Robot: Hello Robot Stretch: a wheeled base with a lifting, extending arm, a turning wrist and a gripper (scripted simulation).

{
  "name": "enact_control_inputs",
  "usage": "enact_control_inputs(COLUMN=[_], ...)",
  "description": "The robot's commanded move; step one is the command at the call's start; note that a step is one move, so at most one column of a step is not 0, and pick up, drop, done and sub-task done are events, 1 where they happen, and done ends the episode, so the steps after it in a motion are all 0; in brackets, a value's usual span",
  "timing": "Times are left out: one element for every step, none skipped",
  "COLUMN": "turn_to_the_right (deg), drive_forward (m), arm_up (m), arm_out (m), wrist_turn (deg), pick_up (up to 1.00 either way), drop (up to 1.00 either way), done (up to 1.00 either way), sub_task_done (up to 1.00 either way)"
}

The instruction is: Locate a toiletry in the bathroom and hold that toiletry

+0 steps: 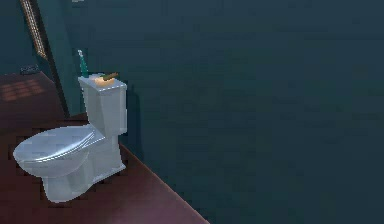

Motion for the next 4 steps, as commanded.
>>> enact_control_inputs(turn_to_the_right=[0.0,0.0,0.0,0.0], drive_forward=[0.0,0.0,0.0,0.0], arm_up=[-0.16,0.0,0.1,0.0], arm_out=[0.0,0.0,0.0,0.0], wrist_turn=[0.0,0.0,0.0,0.0], pick_up=[0.0,1.0,0.0,0.0], drop=[0.0,0.0,0.0,0.0], done=[0.0,0.0,0.0,1.0], sub_task_done=[0.0,0.0,0.0,0.0])
